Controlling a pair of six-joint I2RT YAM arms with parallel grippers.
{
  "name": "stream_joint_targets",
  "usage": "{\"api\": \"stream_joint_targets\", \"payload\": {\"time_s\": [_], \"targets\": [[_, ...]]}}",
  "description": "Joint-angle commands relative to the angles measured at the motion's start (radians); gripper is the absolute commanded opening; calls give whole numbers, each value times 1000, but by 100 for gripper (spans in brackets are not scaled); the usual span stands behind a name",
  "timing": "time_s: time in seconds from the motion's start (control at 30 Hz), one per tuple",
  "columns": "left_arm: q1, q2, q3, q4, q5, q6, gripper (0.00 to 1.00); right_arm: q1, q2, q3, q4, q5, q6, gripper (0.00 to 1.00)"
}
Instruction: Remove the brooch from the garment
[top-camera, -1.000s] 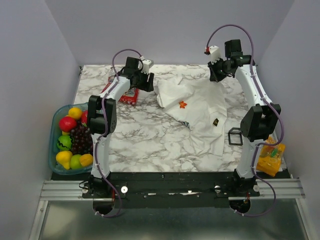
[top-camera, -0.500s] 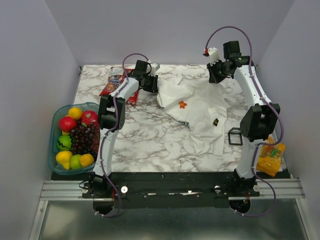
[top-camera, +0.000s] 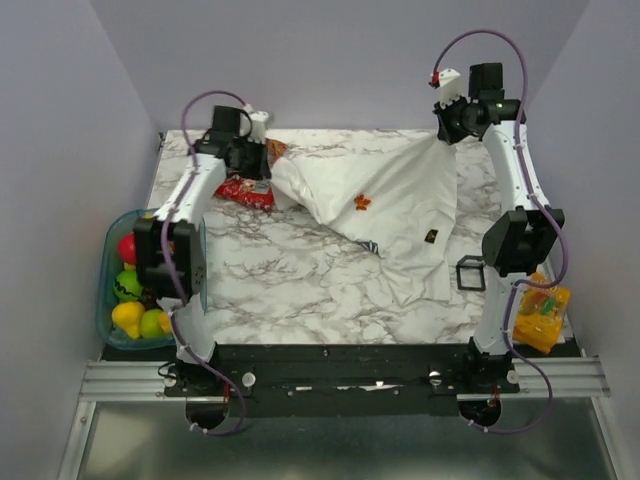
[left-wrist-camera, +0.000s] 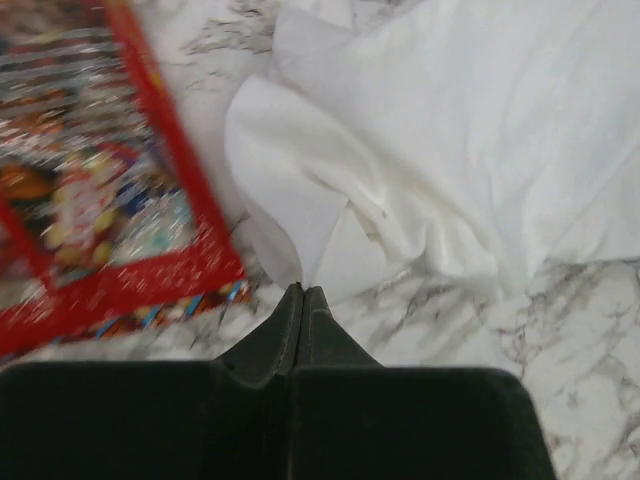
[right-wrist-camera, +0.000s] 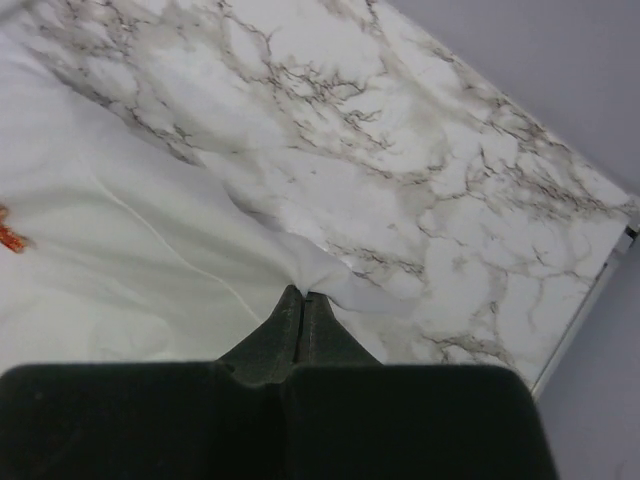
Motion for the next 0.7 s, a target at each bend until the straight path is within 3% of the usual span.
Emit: {"api": "stream_joint_targets", "payload": {"time_s": [0.0, 0.17, 0.3, 0.33, 0.37, 0.43, 0.53, 0.67], "targets": [[141, -421, -242, -162, 41, 108, 0, -20, -90, -96, 26, 25, -34, 0], [141, -719, -582, -388, 78, 264, 0, -20, -173, -262, -45, -2, -69, 0], [134, -799, -655, -589, 149, 484, 0, -20, -233, -402, -153, -47, -193, 0], [134, -793, -649, -615, 147, 506, 28, -20, -250, -446, -186, -77, -228, 0], [134, -782, -622, -618, 143, 532, 40, -18, -274, -524, -190, -77, -286, 0], [134, -726, -575, -600, 156, 546, 53, -18, -288, -592, -185, -49, -308, 0], [134, -646, -474, -485, 132, 470, 56, -18, -277, -646, -167, -16, -316, 0], [128, -450, -332, -166, -108, 279, 56, -18, -239, -626, -167, -42, -243, 0]]}}
